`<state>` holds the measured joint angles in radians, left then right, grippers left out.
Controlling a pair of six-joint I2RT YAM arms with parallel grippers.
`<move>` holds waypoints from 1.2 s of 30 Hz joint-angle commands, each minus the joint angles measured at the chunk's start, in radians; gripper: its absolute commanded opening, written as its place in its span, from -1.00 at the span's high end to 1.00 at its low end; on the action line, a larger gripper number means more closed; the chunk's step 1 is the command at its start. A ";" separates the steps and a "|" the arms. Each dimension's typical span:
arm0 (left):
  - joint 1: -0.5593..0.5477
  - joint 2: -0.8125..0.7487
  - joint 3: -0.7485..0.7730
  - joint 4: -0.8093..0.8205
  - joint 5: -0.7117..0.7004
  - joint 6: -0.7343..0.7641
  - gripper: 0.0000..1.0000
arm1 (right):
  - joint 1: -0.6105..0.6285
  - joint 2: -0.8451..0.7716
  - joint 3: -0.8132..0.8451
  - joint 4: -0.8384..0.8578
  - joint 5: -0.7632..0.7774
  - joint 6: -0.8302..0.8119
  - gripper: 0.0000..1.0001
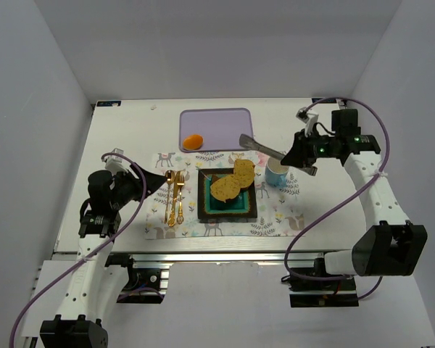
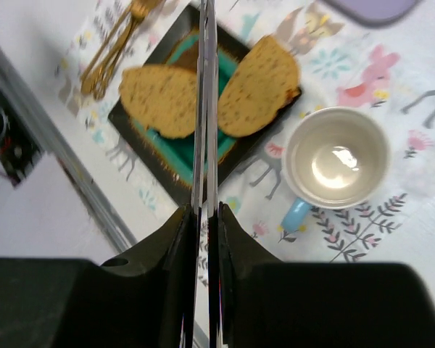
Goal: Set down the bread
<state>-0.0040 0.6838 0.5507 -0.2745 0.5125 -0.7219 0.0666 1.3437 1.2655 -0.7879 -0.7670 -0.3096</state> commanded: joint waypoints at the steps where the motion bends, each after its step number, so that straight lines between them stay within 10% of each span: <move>1: 0.002 -0.003 0.009 0.021 0.012 0.013 -0.20 | -0.062 0.046 0.069 0.147 -0.003 0.173 1.00; 19: 0.002 0.000 -0.009 0.055 0.012 0.009 -0.20 | -0.271 0.301 -0.236 0.595 0.682 0.127 0.97; 23: 0.002 0.002 -0.012 0.060 0.012 0.007 -0.20 | -0.301 0.373 -0.222 0.535 0.652 0.127 0.17; 33: 0.002 0.019 -0.009 0.072 0.014 0.010 -0.21 | -0.350 0.356 -0.219 0.434 0.575 -0.020 -0.77; 36: 0.002 0.019 -0.008 0.069 0.014 0.012 -0.27 | -0.358 0.266 -0.184 0.382 0.566 -0.069 -0.79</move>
<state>-0.0040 0.7044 0.5354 -0.2268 0.5133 -0.7208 -0.2787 1.7237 1.0328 -0.3359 -0.1715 -0.3054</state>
